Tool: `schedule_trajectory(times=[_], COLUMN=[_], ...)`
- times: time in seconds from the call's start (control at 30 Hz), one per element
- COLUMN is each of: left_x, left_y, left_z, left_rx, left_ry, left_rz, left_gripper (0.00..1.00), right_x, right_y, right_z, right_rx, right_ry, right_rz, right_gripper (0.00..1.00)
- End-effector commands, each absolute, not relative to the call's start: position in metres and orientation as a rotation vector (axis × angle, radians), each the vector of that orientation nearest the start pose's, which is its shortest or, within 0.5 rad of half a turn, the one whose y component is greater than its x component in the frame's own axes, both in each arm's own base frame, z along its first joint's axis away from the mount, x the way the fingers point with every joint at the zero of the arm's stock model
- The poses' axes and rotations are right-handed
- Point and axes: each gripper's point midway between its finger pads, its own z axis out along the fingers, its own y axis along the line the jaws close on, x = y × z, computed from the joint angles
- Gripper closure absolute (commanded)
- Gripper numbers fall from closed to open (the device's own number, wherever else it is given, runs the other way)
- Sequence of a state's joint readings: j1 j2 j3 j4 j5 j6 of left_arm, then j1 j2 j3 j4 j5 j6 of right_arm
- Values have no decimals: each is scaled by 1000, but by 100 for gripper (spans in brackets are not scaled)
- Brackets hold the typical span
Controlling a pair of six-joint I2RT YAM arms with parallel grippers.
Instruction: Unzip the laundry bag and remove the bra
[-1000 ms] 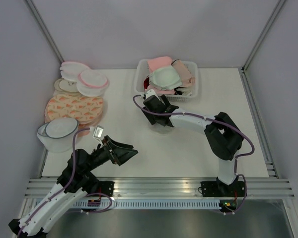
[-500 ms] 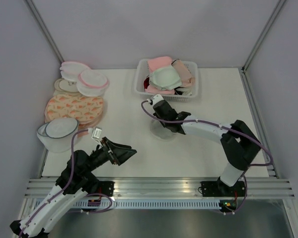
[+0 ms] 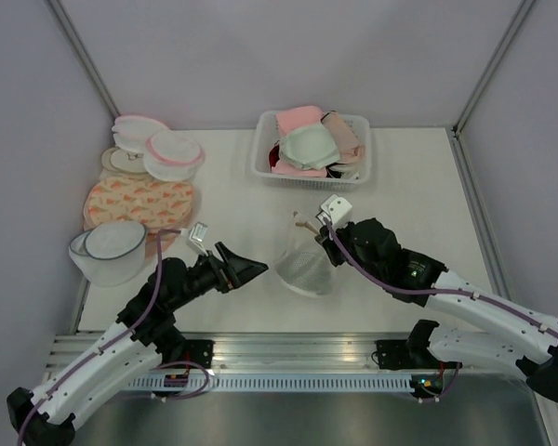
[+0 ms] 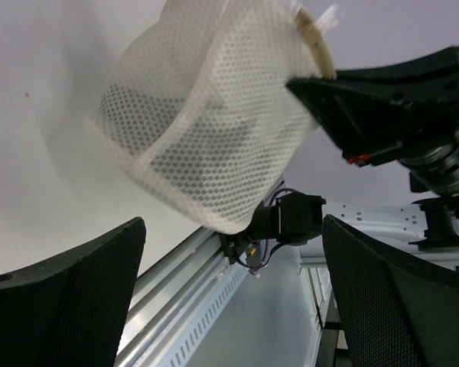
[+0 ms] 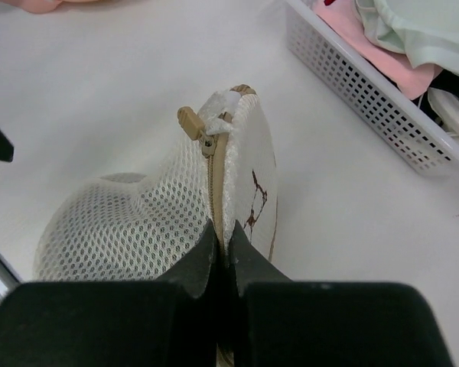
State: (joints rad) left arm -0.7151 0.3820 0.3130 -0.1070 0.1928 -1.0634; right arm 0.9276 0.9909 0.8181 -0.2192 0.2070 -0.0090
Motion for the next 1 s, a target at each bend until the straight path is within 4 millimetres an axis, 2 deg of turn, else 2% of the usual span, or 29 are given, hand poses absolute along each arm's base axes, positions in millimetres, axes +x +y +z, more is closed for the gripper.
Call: schedule_trajectory(times=[0.0,0.07,0.1,0.2,0.27,0.33,0.37,0.4,0.47,0.5,0.7,0.77,0.87,0.93,0.97], left_x=[151,154,154,158,162,155,159,154,154,155,158,159,156,156,153], left_y=[-232,-234,-234,-237,-245,-256,-265,-271,-276,-278,-267,-264,-268,-273,-276], left_z=[269,293,312,333,331,334,323,320,309,301,287,277,268,251,250], left_rx=[-160,-169,-167,-224,-291,-298,-312,-291,-327,-346,-468,-518,-541,-581,-551], left_ry=[1773,1727,1692,1682,1733,1776,1837,1876,1934,1965,2030,2069,2107,2168,2171], left_rz=[-1586,-1624,-1639,-1687,-1740,-1844,-1854,-1894,-1920,-1916,-1874,-1861,-1912,-1929,-1961], left_gripper=[0,0,0,0,0,0,0,0,0,0,0,1,2,3,4], right_x=[213,208,202,194,191,181,181,172,169,161,148,142,141,137,135], right_y=[244,242,243,243,243,248,246,251,249,254,249,250,249,249,250], right_z=[215,209,208,204,205,204,205,203,203,203,211,210,206,206,204], right_rx=[-747,-758,-773,-776,-764,-789,-775,-807,-802,-827,-804,-823,-827,-827,-833], right_ry=[1838,1845,1842,1847,1838,1823,1816,1802,1793,1776,1721,1695,1678,1659,1651], right_rz=[439,428,434,408,382,380,341,343,291,298,212,193,118,88,83], right_gripper=[100,100,100,100,100,100,100,100,100,100,99,100,100,100,100])
